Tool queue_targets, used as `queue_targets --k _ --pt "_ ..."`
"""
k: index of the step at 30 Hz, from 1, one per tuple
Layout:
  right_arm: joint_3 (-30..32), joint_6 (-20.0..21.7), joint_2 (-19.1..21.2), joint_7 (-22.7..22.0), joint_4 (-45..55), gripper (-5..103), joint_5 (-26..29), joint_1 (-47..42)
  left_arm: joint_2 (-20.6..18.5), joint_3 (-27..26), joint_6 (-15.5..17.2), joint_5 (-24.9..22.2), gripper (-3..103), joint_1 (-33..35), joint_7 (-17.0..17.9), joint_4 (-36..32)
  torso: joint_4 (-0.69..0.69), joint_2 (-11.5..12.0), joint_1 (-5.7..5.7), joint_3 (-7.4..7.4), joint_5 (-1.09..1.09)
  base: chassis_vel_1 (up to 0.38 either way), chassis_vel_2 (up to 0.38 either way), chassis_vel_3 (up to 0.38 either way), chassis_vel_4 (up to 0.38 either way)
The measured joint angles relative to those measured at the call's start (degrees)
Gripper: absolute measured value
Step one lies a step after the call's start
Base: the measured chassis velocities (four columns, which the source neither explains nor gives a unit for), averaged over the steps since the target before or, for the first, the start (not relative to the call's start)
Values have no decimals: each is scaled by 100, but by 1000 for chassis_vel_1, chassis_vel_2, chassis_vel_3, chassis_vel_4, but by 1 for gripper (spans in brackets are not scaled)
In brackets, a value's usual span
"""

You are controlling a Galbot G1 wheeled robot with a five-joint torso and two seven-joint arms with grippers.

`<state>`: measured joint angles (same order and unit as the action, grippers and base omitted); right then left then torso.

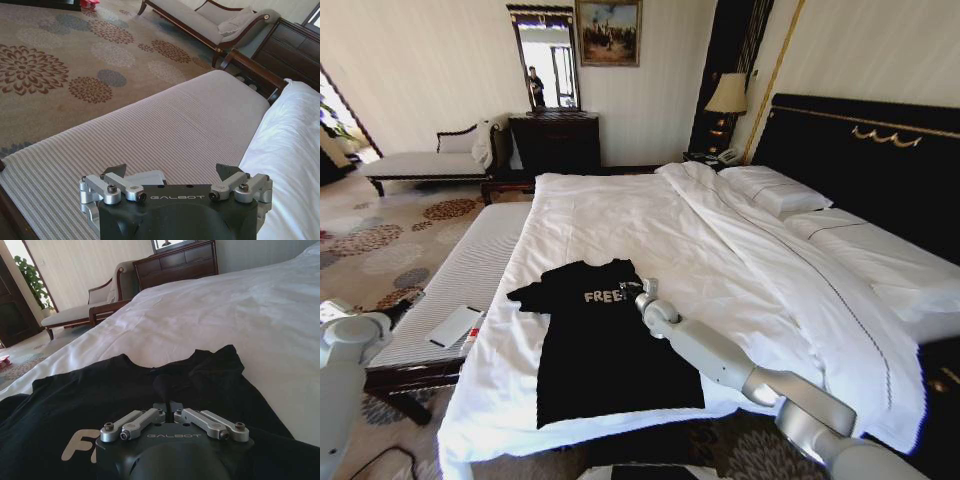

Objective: Fold the clothes on the bed.

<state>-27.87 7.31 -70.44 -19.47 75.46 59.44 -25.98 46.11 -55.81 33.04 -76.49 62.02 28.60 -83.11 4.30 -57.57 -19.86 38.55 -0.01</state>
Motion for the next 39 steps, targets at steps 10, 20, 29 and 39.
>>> queue_targets --k 10,20,29,39 --pt "-46 -192 311 231 624 45 77 -225 -19 34 3 2 100 8 1 -22 1 0 0 0 1 0 0 0 0" --pt "548 104 317 -38 547 78 1310 125 9 63 8 14 100 10 20 -81 0 0 0 0 1 0 0 0 0" --pt "1179 1500 626 -1916 884 100 2914 -4 34 60 13 16 100 37 43 -144 1 0 0 0 1 0 0 0 0" --pt "1646 1610 865 -2299 1232 100 3355 -448 135 124 14 96 100 26 69 -208 3 0 0 0 2 0 0 0 0"
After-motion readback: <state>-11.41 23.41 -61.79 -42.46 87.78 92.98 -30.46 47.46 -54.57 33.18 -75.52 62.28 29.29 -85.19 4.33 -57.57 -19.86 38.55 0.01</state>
